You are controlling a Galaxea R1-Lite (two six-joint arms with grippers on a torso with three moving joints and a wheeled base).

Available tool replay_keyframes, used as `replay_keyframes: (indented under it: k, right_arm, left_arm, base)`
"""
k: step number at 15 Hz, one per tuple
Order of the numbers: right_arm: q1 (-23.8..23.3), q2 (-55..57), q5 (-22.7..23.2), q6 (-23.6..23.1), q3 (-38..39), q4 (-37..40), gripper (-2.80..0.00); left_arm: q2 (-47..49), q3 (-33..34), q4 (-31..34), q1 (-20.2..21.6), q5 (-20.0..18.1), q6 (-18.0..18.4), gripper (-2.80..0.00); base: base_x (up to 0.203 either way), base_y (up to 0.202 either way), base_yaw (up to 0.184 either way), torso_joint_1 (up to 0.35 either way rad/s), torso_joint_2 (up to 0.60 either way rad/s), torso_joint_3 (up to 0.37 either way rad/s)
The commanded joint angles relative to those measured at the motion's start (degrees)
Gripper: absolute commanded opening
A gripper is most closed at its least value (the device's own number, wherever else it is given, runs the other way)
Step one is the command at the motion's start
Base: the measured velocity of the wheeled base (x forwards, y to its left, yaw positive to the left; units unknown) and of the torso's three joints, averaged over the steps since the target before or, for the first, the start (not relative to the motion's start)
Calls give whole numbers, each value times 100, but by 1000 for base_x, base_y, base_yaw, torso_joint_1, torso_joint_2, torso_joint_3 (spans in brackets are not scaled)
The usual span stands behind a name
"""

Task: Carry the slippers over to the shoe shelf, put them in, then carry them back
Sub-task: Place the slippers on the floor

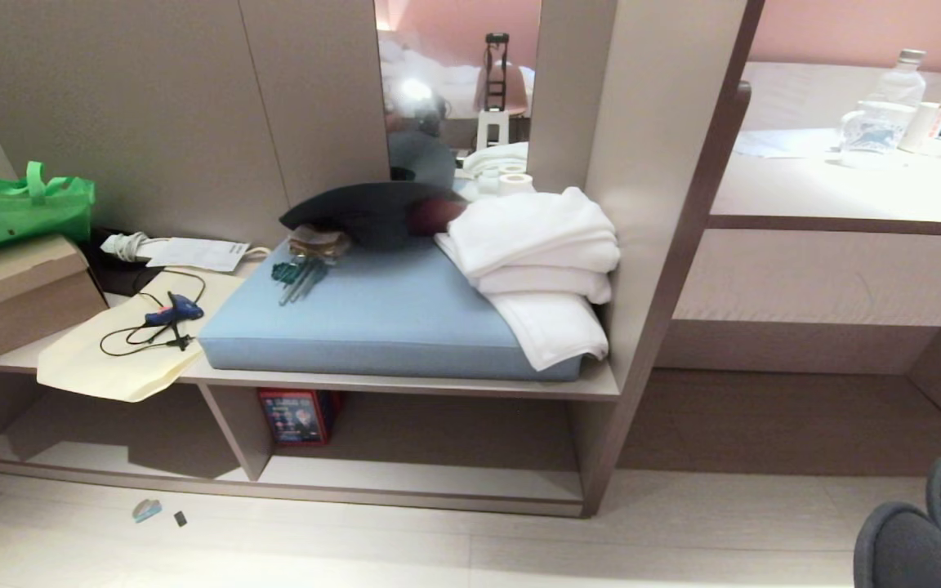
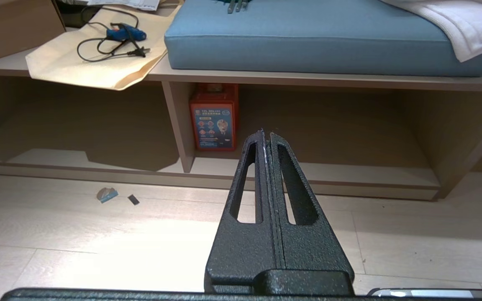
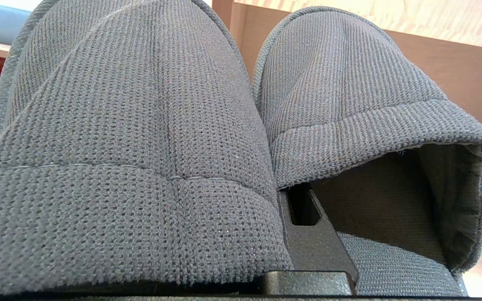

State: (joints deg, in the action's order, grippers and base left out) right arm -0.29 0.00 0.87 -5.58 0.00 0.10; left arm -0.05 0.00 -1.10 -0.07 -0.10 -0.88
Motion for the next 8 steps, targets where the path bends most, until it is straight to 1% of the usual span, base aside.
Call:
replay_keyframes:
  k: [1, 3, 8]
  right_arm:
    - [3, 9, 1, 38, 0, -1, -280]
    - [3, 9, 1, 128, 0, -1, -280]
    - [3, 9, 1, 57, 0, -1, -280]
  left_arm:
    - [-6, 44, -4, 5, 1, 0, -280]
    - [-4, 44, -4, -1, 1, 0, -280]
    - [-4, 44, -4, 7, 1, 0, -280]
  base:
    - [0, 0, 0, 0, 0, 0]
    - [0, 0, 0, 0, 0, 0]
    - [0, 0, 0, 0, 0, 0]
